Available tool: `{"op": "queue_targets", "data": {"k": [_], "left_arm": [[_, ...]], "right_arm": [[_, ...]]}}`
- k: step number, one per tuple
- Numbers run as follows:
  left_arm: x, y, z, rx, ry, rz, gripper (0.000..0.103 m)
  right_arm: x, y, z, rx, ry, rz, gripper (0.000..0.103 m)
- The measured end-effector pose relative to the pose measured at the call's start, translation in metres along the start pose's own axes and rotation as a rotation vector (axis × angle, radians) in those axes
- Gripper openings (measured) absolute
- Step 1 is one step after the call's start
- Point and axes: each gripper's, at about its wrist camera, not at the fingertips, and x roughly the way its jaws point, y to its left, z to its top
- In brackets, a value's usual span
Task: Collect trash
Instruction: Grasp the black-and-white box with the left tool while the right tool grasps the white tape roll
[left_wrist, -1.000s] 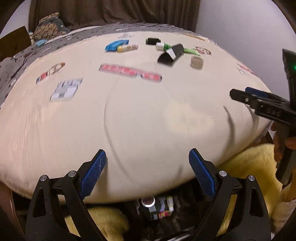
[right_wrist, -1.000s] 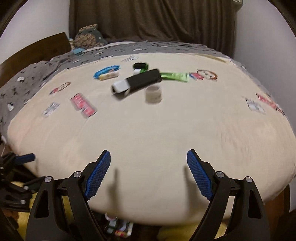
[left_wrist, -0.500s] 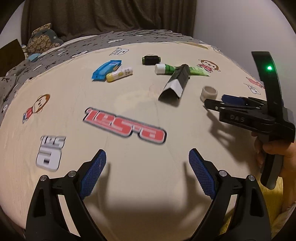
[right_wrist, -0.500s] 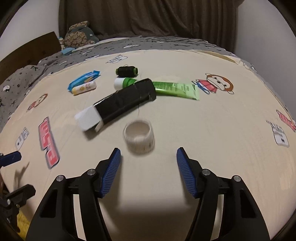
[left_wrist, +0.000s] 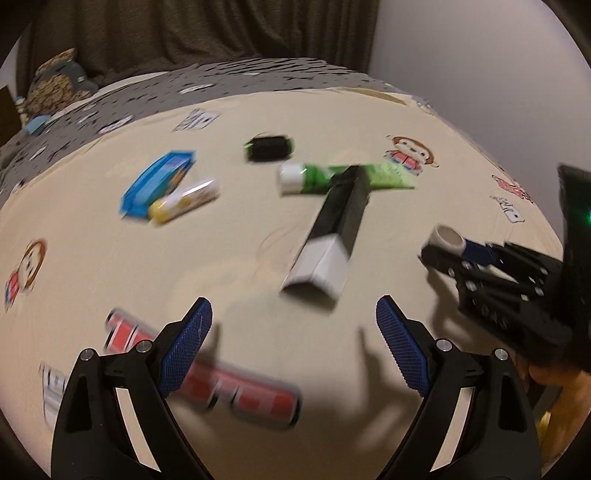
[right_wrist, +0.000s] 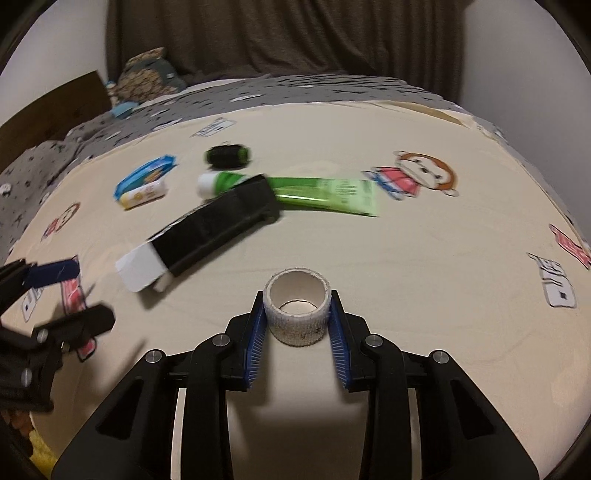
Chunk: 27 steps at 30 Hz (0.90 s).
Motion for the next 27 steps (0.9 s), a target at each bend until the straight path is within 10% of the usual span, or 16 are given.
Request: {"op": "queue_targets", "data": {"k": [13,27], "left_arm": [[0.072,-0.028,0.05,0.032,0.067,-0.007,0.041],[-0.014,-0.021,-0.004,0.037,0.005,0.014,0.022]], "right_arm": [[-0.002,-0.024,0.0,0.049,0.001,0.009,0.033],[-0.043,0.013,-0.017,-0.013,-0.031,0.072,0.033]]}}
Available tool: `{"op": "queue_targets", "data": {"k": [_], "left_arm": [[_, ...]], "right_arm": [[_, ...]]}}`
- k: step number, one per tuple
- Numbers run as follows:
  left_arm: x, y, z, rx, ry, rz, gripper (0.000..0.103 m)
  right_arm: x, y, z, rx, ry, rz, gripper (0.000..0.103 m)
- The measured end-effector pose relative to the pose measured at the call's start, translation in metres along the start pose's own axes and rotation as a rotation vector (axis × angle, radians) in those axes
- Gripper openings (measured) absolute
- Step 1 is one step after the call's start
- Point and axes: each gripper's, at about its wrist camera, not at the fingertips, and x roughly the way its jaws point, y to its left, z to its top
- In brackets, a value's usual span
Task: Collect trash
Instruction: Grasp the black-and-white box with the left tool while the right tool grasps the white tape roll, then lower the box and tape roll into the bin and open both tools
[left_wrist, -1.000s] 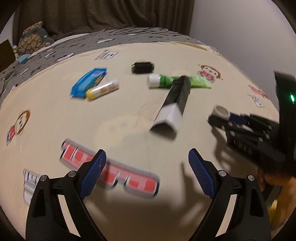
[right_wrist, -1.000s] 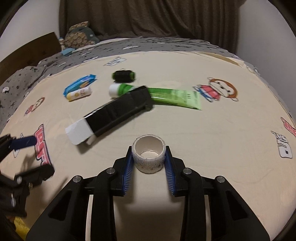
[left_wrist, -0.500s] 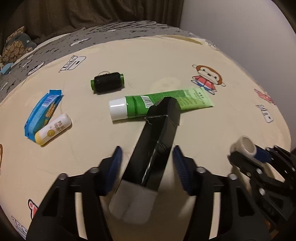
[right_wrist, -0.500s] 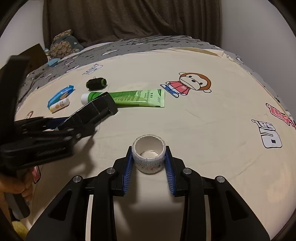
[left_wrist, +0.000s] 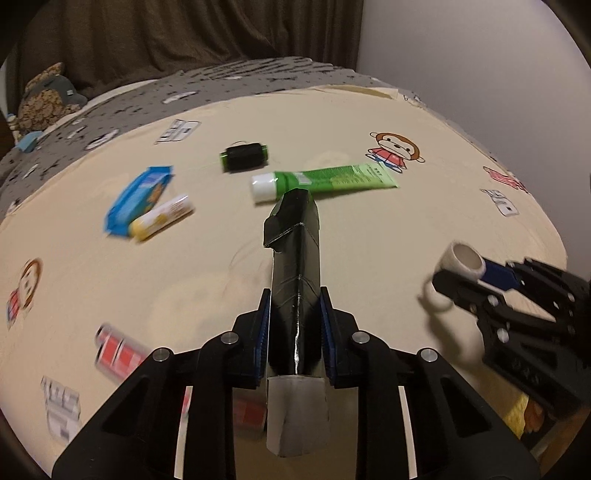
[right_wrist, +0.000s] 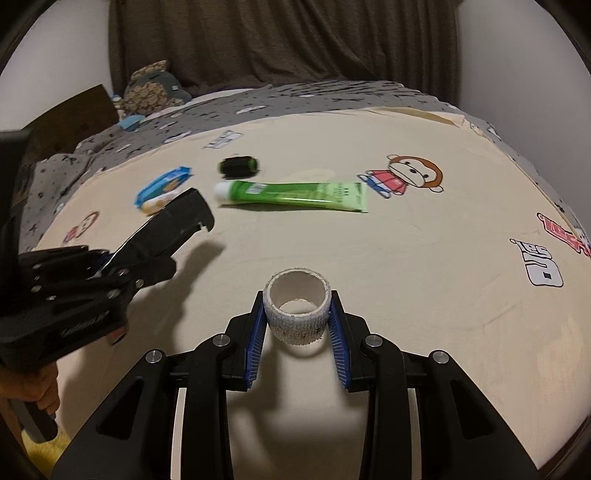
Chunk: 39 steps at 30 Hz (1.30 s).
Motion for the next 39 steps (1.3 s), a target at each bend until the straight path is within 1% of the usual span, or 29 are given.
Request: {"op": "queue_targets", "data": {"k": [3,6,10,16,18,20,24,27,32,35,39], "left_arm": [[-0.028,0.003,-0.024,-0.013,-0.022,0.018,0.022],[-0.055,0.004,-0.049,-0.026,-0.048,0.022,0.022],[-0.088,0.001,-0.089,-0.035,-0.074,0.032,0.022],[-0.122,-0.006,-0.145,-0.065,-0.087,0.025,0.022],[-0.128,-0.008,-0.168,-0.082,-0.077,0.017,0.023],[-0.132,-0.008,-0.183,-0.1,-0.067,0.004,0.023],[-0.136,-0.011,-0.219,-0.126,-0.034,-0.017,0.023],[-0.131,-0.014,-0.245,-0.131,0.016,-0.027,0.023],[-0.102,-0.01,-0.283,-0.175,0.148,-0.046,0.023],[-0.083,-0.009,-0.298,-0.183,0.208,-0.042,0.023],[-0.059,-0.008,-0.312,-0.196,0.282,-0.037,0.024]], "right_arm": [[-0.019,0.017,-0.011,-0.034,-0.01,0.017,0.033],[-0.035,0.027,-0.023,-0.059,-0.016,0.038,0.033],[-0.059,0.043,-0.045,-0.098,-0.019,0.082,0.033],[-0.092,0.065,-0.085,-0.155,-0.011,0.15,0.033],[-0.099,0.071,-0.1,-0.166,0.003,0.168,0.033],[-0.101,0.075,-0.116,-0.172,0.03,0.187,0.033],[-0.096,0.082,-0.149,-0.171,0.103,0.216,0.033],[-0.087,0.086,-0.172,-0.168,0.165,0.226,0.033],[-0.067,0.093,-0.207,-0.174,0.276,0.213,0.033],[-0.052,0.101,-0.227,-0.188,0.35,0.212,0.033],[-0.036,0.106,-0.239,-0.183,0.41,0.204,0.033]]}}
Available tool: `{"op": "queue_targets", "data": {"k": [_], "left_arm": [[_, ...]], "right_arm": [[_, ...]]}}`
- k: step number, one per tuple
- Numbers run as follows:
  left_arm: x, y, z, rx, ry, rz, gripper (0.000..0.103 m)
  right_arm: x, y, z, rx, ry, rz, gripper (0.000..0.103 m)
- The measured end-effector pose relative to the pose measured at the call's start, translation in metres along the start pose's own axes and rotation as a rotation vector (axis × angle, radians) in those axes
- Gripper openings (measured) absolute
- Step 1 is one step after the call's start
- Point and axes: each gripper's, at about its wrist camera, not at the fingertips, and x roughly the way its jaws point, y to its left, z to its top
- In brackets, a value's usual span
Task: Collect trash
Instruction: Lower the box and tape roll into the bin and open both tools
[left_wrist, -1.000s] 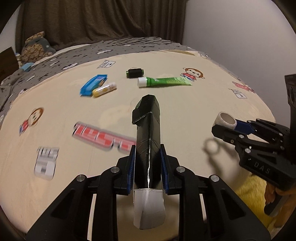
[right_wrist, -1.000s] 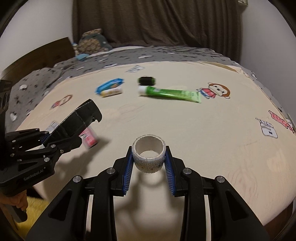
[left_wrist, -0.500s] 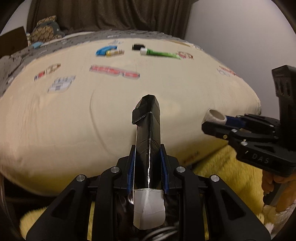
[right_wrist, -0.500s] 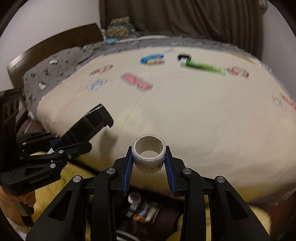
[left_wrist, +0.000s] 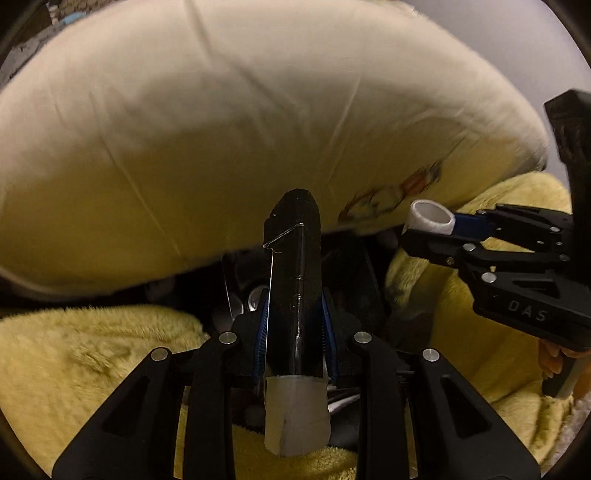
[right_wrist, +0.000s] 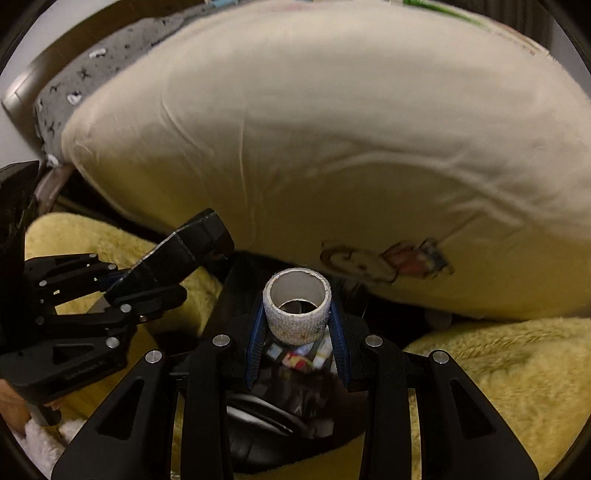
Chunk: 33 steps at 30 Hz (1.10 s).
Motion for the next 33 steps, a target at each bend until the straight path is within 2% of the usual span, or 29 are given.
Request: {"op": "queue_targets", "data": {"k": [5,9,14,15,17,18,24,27,28,33], "left_arm": [[0.032,0.001,-0.005,-0.019,0.097,-0.018,0.025],[0.04,0.003,-0.004,-0.027,0.116,-0.018,0.028],[0.044,0.005,-0.009,-0.027,0.13,-0.011,0.035],[0.044,0.005,-0.009,-0.03,0.132,-0.009,0.038],[0.043,0.006,-0.01,-0.036,0.126,-0.005,0.047],[0.042,0.006,-0.009,-0.037,0.124,-0.002,0.048],[0.025,0.008,-0.004,-0.031,0.084,0.038,0.062],[0.013,0.009,0.001,-0.023,0.058,0.038,0.068],[0.007,0.009,0.004,-0.02,0.041,0.035,0.07],[-0.039,0.006,0.025,0.004,-0.081,0.042,0.081]], "right_arm": [[0.023,-0.004,-0.002,0.038,0.078,0.014,0.033],[0.035,-0.003,-0.003,0.05,0.11,0.016,0.034],[0.041,-0.005,0.004,0.07,0.114,0.024,0.035],[0.042,-0.008,0.004,0.075,0.114,0.027,0.037],[0.04,-0.011,0.004,0.087,0.108,0.03,0.051],[0.037,-0.015,0.005,0.094,0.101,0.031,0.059],[0.015,-0.027,0.011,0.12,0.035,0.009,0.06],[-0.002,-0.033,0.017,0.122,-0.018,0.002,0.069],[-0.008,-0.035,0.019,0.122,-0.036,-0.002,0.074],[-0.052,-0.043,0.037,0.121,-0.17,-0.039,0.081]]}}
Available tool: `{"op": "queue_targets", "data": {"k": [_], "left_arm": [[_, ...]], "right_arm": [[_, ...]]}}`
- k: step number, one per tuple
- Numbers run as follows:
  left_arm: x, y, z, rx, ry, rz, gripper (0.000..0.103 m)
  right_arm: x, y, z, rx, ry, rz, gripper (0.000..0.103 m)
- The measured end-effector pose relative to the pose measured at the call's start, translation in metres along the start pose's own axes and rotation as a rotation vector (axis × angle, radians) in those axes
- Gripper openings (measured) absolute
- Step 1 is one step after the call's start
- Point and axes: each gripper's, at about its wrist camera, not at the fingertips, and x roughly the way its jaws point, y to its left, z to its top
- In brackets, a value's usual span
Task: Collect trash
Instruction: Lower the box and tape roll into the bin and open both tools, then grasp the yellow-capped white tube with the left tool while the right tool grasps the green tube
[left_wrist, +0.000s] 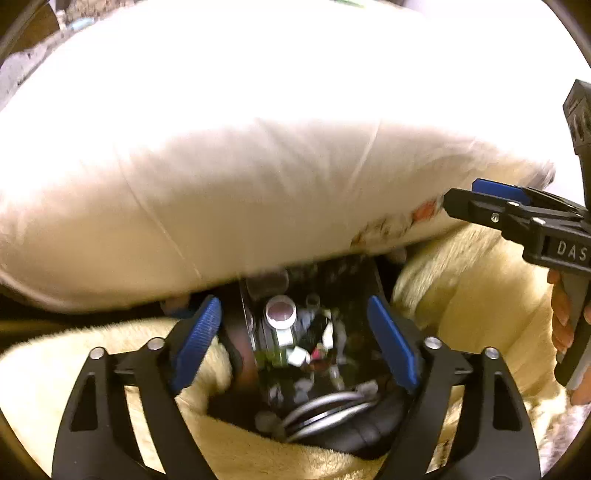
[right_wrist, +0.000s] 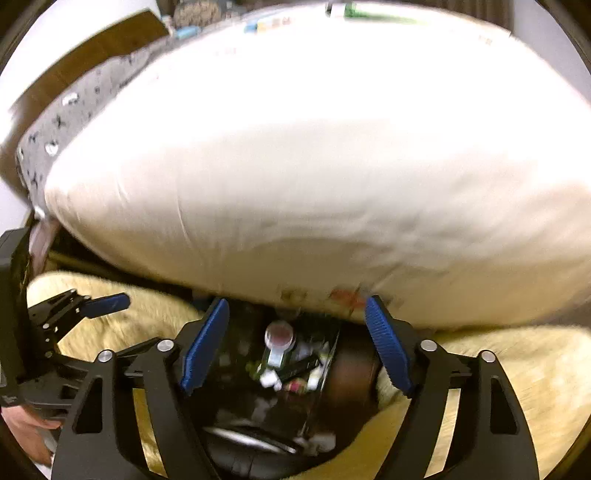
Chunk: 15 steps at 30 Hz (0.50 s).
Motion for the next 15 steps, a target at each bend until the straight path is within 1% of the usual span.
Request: {"op": "queue_targets", "data": {"k": [3,6,8,11,12,13,15], "left_arm": [[-0.02,-0.002,0.02,0.015,-0.065,0.01,0.083],[-0.034,-0.001,0.039,0.019,-0.111,0.004,0.087],[-0.042,0.001,0.057,0.023,-0.146,0.014,0.089],[-0.051,0.002,0.082,0.039,-0.187,0.042,0.09],[-0.053,0.004,0.088,0.042,-0.195,0.042,0.091],[-0.054,0.006,0.098,0.046,-0.203,0.038,0.091],[-0.054,0.009,0.117,0.048,-0.209,0.033,0.091]], "right_arm": [[-0.022,-0.006,0.018,-0.01,-0.074,-0.024,0.082],[-0.033,-0.013,0.039,-0.023,-0.121,-0.053,0.082],[-0.038,-0.02,0.055,-0.028,-0.149,-0.072,0.082],[-0.038,-0.028,0.073,-0.034,-0.176,-0.085,0.084],[-0.04,-0.032,0.081,-0.035,-0.183,-0.082,0.086],[-0.038,-0.034,0.088,-0.035,-0.185,-0.083,0.087],[-0.03,-0.039,0.114,-0.039,-0.185,-0.111,0.087]]}}
